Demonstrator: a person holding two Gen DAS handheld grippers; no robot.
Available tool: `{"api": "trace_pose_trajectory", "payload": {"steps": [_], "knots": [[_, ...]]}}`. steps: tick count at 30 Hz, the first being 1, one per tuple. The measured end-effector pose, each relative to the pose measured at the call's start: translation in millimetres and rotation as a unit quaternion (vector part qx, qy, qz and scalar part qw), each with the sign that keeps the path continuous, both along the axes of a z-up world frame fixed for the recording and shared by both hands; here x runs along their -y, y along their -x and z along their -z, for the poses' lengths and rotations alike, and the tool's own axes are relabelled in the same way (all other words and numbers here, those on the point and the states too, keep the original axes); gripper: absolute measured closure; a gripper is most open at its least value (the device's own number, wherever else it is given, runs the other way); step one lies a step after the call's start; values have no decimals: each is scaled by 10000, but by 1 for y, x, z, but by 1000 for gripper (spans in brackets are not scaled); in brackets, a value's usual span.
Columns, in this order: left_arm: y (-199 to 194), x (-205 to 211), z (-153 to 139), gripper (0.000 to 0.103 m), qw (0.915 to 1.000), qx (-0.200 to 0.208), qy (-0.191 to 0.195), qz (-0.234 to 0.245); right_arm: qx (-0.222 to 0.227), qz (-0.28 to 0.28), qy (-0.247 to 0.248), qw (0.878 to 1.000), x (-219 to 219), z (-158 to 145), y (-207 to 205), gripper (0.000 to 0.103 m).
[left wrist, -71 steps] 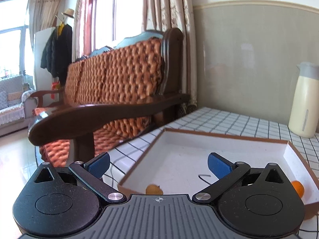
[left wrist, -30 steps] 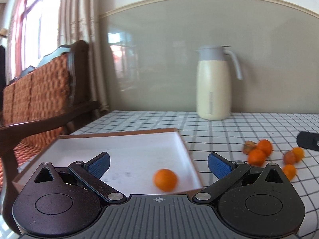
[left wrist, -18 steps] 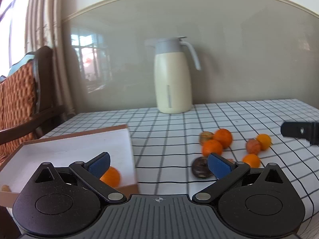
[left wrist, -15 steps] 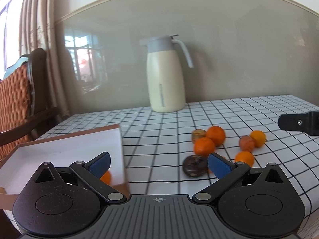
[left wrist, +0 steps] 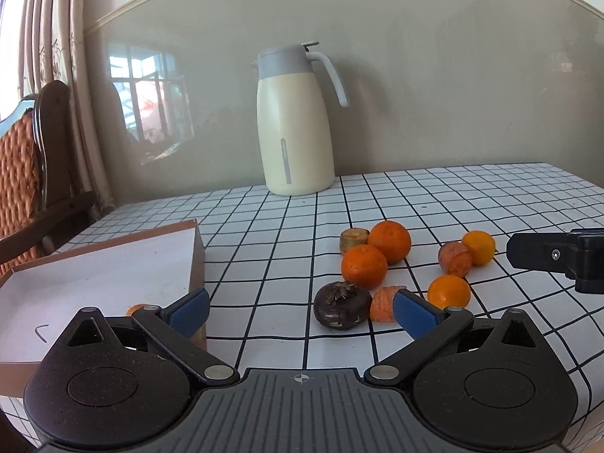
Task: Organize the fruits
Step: 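Grasp the brown mangosteen with the left tool while the right tool grasps an orange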
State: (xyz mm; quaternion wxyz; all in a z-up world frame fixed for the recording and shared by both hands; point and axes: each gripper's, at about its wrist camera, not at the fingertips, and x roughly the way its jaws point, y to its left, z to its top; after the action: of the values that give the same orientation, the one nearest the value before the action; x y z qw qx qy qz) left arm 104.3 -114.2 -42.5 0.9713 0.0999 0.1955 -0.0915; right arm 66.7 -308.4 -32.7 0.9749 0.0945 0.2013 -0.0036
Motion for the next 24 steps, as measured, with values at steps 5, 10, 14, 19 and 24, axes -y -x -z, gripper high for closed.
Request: {"api": "trace_pose_trajectory", "payload": {"steps": [5, 10, 14, 19, 24], "knots": [[-7, -2, 3, 13, 9999, -159, 5, -3, -74, -118, 5, 9999, -6, 3, -6, 39], [-10, -1, 4, 22, 9998, -198, 0, 58, -136, -277, 99, 9995, -14, 5, -11, 62], [-13, 2, 6, 25, 9996, -244, -38, 110, -209, -397, 76, 9990, -20, 8, -15, 65], [-19, 2, 9, 31, 9994, -350, -1, 75, -268, -372, 24, 9989, -24, 10, -22, 65], [-27, 6, 13, 31, 9991, -400, 5, 100, -349, -344, -31, 9988, -26, 14, -28, 66]]}}
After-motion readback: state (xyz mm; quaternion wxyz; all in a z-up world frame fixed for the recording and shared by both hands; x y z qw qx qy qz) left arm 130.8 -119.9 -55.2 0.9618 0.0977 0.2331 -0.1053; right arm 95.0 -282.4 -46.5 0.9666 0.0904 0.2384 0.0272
